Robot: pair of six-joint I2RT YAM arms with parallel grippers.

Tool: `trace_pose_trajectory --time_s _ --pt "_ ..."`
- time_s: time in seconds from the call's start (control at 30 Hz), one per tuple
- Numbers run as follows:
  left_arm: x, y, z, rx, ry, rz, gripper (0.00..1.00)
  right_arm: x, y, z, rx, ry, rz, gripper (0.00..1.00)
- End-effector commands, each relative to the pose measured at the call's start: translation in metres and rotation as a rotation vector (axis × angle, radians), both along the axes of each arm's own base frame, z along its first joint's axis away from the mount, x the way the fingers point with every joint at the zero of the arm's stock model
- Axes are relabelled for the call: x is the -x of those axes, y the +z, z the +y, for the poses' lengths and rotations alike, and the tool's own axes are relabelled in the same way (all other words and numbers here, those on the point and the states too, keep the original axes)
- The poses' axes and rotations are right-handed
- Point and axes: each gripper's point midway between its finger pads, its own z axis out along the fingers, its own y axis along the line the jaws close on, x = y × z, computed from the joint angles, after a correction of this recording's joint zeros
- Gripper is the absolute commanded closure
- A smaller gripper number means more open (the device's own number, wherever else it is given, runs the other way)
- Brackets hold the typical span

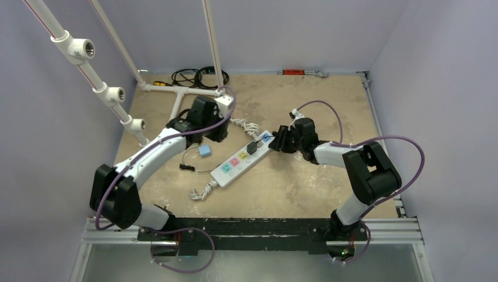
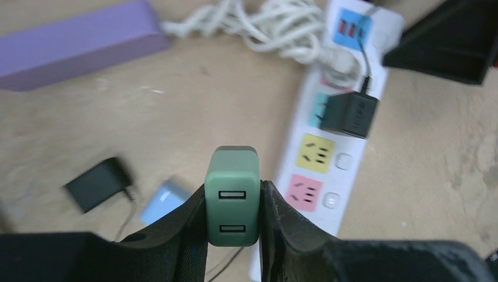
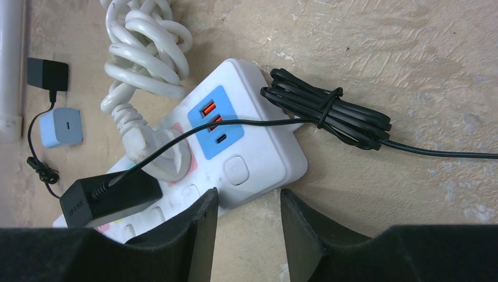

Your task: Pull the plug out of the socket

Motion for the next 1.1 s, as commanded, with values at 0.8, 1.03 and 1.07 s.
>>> trace_pose_trajectory --time_s 0.8,1.03,1.07 --pt "-0.035 -0.070 0.142 -0.388 0.485 0.162 1.00 0.016 -0.029 -0.023 0.112 -0.021 0.076 0.55" --pt "-0.031 -0.080 0.142 -0.395 0.480 0.216 0.76 0.016 -0.028 -0.022 0.112 -0.021 0.075 0.55" --pt "-0.031 -0.080 0.142 -0.395 0.480 0.214 0.69 0.016 -0.029 -0.022 0.112 -0.021 0.077 0.55"
